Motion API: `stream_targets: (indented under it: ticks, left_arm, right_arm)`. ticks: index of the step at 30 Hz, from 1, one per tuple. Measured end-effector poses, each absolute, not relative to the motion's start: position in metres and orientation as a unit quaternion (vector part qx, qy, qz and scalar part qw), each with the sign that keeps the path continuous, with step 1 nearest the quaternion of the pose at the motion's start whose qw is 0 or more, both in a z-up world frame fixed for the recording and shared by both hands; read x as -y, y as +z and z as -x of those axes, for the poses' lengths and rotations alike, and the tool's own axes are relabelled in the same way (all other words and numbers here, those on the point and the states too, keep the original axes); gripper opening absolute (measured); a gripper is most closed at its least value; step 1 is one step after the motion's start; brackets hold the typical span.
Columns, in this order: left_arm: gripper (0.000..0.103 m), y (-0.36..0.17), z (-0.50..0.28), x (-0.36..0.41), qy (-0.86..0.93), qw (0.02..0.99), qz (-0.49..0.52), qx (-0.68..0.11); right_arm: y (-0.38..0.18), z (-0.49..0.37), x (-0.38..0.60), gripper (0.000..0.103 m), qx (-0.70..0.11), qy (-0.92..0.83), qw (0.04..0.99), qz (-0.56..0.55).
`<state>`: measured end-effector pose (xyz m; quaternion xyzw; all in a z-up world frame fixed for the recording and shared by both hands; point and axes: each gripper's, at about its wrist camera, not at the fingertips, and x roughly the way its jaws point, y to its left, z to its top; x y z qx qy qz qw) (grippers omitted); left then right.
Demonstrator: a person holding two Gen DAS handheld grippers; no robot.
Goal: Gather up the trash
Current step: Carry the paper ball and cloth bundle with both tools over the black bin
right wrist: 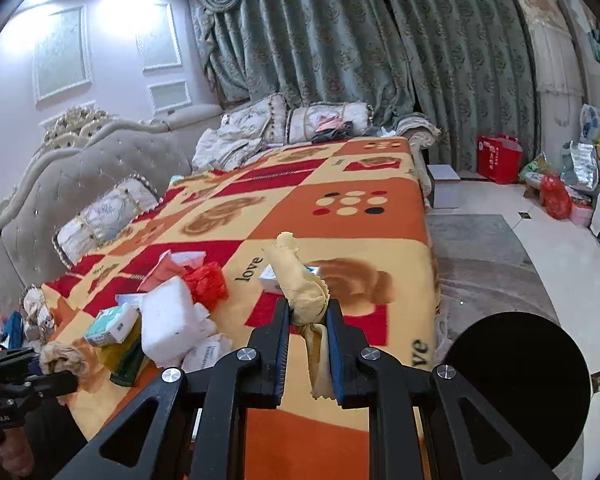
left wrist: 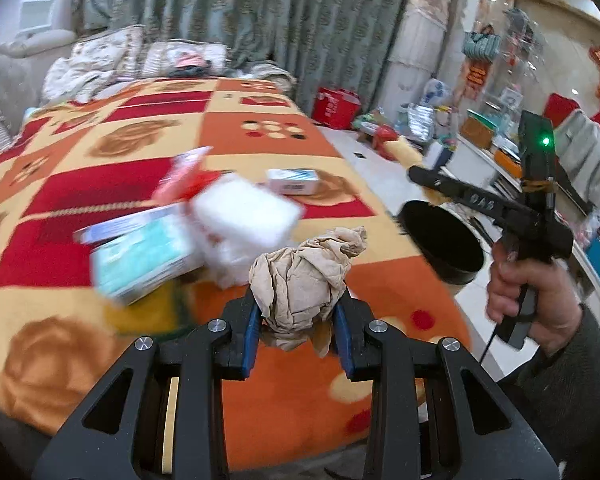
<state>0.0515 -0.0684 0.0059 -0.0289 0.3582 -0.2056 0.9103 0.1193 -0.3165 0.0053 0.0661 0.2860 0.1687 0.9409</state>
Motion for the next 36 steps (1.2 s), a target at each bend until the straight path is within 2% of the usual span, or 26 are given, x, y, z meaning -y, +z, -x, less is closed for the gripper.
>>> stream_targets:
  ticks: [13, 25, 36]
  left_arm:
    - [0.029, -0.002, -0.102, 0.209, -0.286, 0.881, -0.024, -0.377]
    - [0.029, -0.016, -0.128, 0.268, -0.307, 0.864, -0.026, -0.399]
    - [0.03, -0.034, -0.167, 0.327, -0.322, 0.852, -0.069, -0.408]
  right_arm:
    - [-0.01, -0.122, 0.41, 0.016, -0.313, 0.058, 0.943, -0.102]
    - [-0.026, -0.137, 0.45, 0.016, -0.348, -0.022, 0.932, -0.102]
    - [-0.04, -0.146, 0.49, 0.016, -0.367, -0.047, 0.916, -0.155]
